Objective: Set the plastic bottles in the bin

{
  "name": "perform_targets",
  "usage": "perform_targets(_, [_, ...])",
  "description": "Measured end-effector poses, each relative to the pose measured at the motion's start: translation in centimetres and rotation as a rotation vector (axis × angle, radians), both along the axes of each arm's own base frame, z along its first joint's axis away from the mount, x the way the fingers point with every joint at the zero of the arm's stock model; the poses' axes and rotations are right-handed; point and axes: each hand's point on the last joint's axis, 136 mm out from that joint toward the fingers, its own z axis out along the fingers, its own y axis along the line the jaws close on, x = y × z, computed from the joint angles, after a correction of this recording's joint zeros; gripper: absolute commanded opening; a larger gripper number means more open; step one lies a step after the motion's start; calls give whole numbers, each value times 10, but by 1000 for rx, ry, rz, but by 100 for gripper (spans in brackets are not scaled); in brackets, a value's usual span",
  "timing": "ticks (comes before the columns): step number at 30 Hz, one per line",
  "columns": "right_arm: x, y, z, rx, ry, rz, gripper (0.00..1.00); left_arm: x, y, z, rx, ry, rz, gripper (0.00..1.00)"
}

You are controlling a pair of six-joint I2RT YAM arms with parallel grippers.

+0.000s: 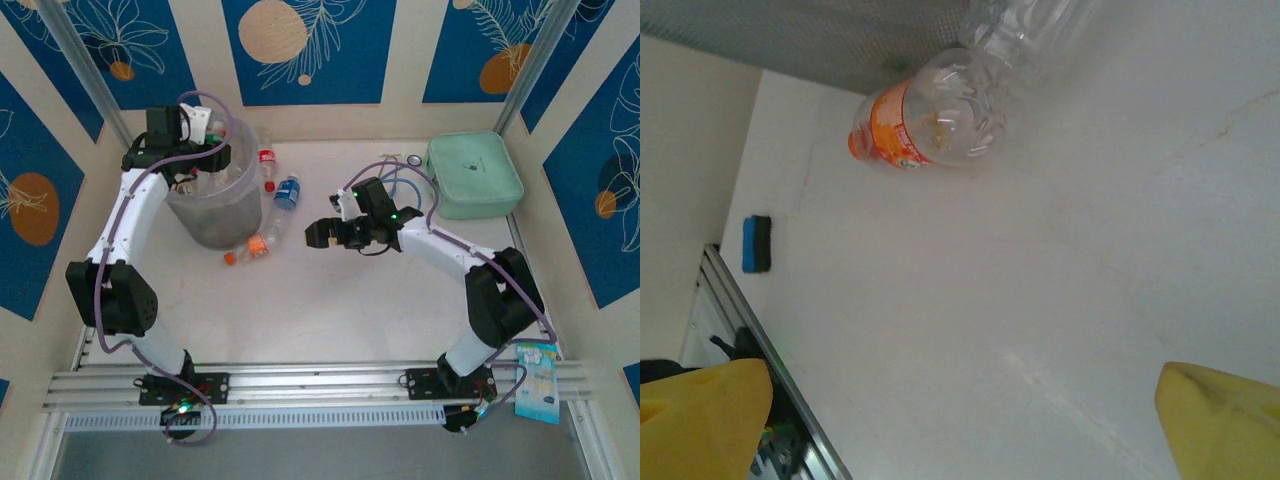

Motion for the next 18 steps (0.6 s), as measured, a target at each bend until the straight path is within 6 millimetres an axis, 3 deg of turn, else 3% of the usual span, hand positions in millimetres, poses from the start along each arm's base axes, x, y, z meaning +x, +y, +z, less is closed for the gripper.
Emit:
perform_targets(2, [2,3,-1,20,26,-18,97,-4,-5,-2,-15,19,-19,63])
perform_targets(7, [4,6,-1,46,53,-45,97,-8,-15,-6,-41,45,-43,80])
perform_targets(13, [2,5,-9,61,113,-94,97,-7,-22,-9,-48,57,-49,89])
perform_targets(18, [3,9,-18,121,208,-196,96,-7,-22,8,-55,25,-48,98])
